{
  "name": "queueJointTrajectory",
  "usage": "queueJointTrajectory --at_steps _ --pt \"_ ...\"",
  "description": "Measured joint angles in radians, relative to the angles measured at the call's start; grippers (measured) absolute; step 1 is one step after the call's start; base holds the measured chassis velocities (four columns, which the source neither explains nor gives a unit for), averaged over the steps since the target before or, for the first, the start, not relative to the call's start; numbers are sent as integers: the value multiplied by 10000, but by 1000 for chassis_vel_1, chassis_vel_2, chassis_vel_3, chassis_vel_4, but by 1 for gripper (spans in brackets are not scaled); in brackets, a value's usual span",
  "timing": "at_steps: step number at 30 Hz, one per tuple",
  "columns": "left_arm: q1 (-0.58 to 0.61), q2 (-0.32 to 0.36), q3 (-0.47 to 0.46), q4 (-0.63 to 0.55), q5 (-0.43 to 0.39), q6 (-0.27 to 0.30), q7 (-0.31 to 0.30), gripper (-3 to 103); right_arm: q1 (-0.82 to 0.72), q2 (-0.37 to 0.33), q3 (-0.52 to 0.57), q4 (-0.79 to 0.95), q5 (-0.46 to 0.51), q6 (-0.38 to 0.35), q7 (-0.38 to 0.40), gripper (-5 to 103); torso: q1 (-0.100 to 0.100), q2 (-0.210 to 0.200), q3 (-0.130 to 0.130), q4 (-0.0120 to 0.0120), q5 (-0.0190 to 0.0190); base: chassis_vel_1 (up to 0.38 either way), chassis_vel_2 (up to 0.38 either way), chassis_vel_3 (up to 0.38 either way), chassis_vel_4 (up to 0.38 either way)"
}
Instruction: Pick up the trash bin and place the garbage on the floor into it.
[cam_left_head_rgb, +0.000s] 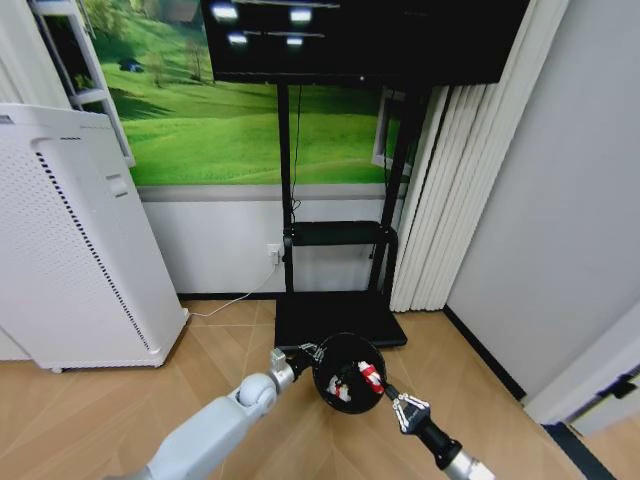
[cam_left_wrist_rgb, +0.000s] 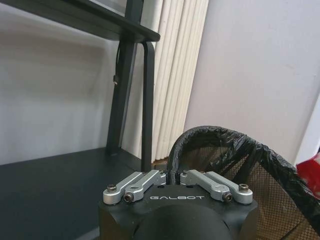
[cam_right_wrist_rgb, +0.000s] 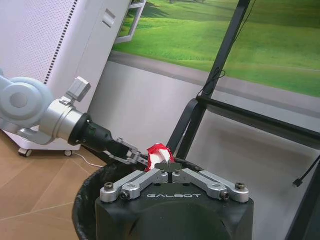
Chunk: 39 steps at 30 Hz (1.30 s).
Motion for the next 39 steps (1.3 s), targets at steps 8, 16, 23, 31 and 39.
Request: queueJointTrajectory --at_steps 8,16,23,31,39 --pt "-60 -335 162 189 17 64 94 7 446 240 -563 -613 -284 -99 37 0 0 0 0 1 1 0 0 0 0" --pt "120 -339 186 139 77 79 96 7 574 376 -608 -1009 -281 -163 198 17 0 -1 0 0 0 0 0 0 0" --pt "488 -148 -115 -87 113 85 77 7 674 359 -536 -1146 -58 -136 202 44 0 0 0 0 1 0 0 0 0" --pt "1226 -41 -1482 -535 108 50 -749 7 788 564 -219 -657 484 -272 1525 71 0 0 0 -1 0 0 0 0 0" --pt "3650 525 -4332 -2760 -1238 390 -1607 7 929 470 343 -255 974 -910 3072 97 0 0 0 0 -4 0 0 0 0"
